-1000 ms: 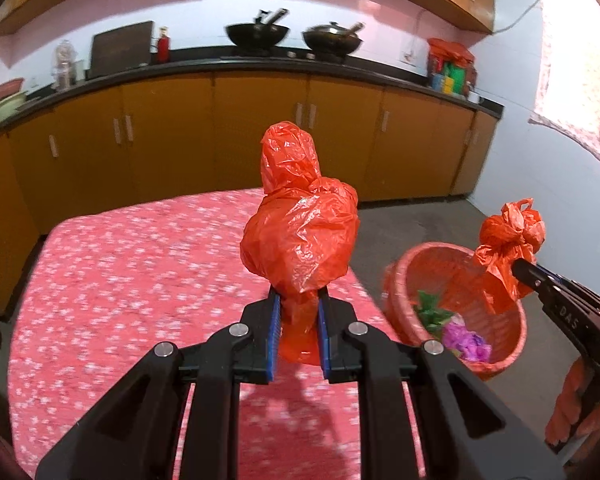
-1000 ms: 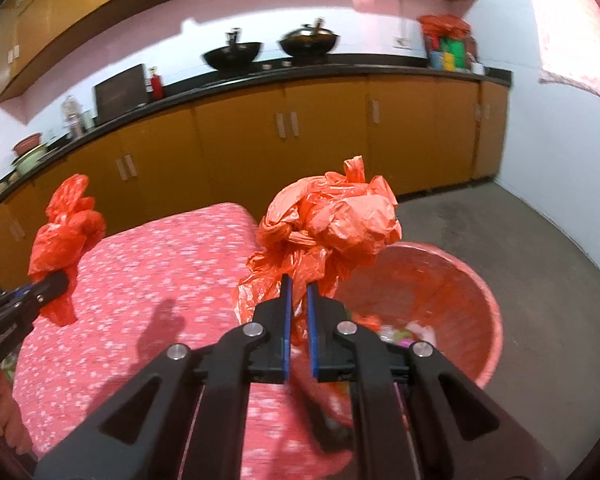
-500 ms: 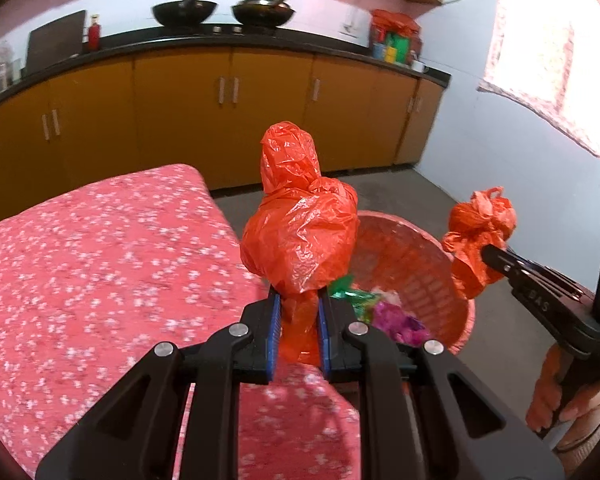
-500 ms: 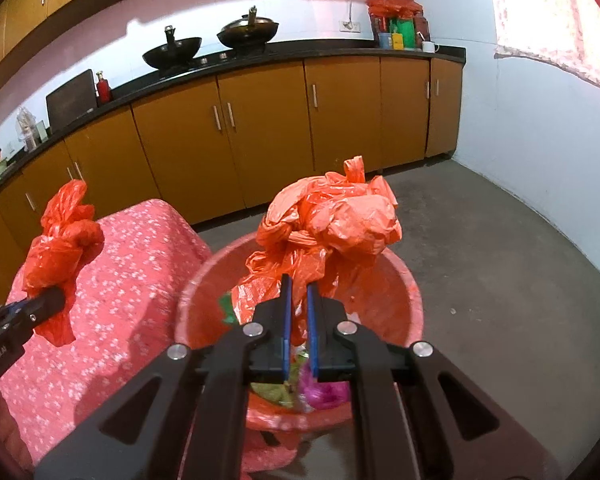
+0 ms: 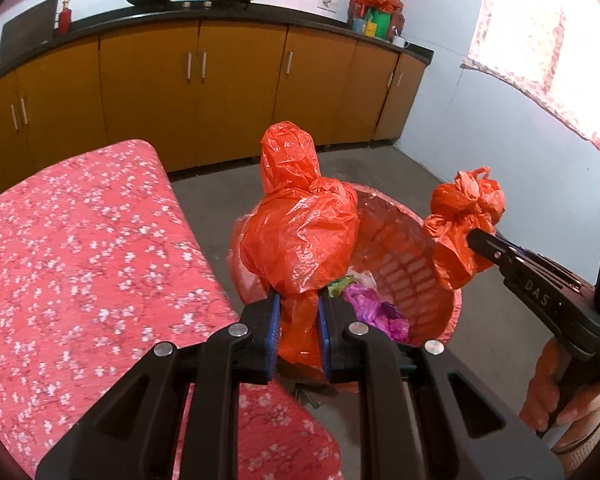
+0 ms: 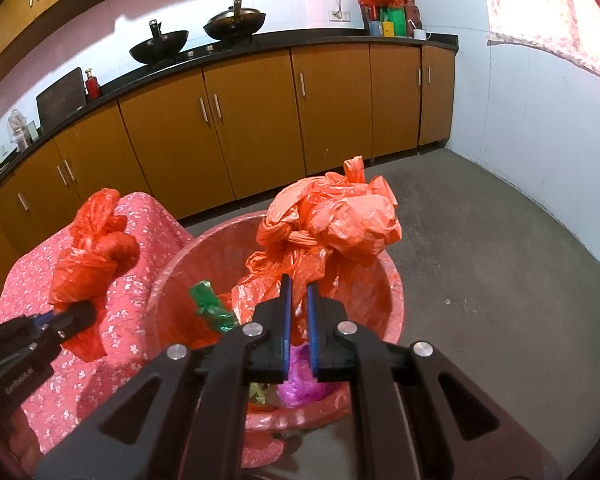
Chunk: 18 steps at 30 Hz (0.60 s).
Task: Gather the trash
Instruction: 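Carry both red bags from the table over the orange basket, then open both tools to drop the red bags into the basket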
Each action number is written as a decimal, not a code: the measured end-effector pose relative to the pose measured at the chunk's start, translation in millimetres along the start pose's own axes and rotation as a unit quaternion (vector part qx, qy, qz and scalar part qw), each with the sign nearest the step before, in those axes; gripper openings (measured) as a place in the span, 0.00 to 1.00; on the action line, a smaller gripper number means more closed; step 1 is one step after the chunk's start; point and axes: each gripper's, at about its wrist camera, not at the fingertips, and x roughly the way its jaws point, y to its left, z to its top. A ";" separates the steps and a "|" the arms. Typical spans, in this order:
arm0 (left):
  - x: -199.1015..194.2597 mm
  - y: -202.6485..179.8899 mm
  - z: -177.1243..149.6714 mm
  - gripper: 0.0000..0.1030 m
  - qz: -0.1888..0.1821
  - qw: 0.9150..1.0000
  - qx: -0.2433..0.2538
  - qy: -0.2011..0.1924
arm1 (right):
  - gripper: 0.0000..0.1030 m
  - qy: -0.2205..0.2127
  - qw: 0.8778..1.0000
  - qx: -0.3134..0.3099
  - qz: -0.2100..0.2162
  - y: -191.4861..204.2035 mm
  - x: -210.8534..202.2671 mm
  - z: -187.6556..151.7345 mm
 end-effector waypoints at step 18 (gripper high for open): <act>41.7 -11.5 -0.6 0.16 -0.032 0.999 0.017 0.025 | 0.10 0.011 1.000 -0.012 0.001 6.1 32.0 2.2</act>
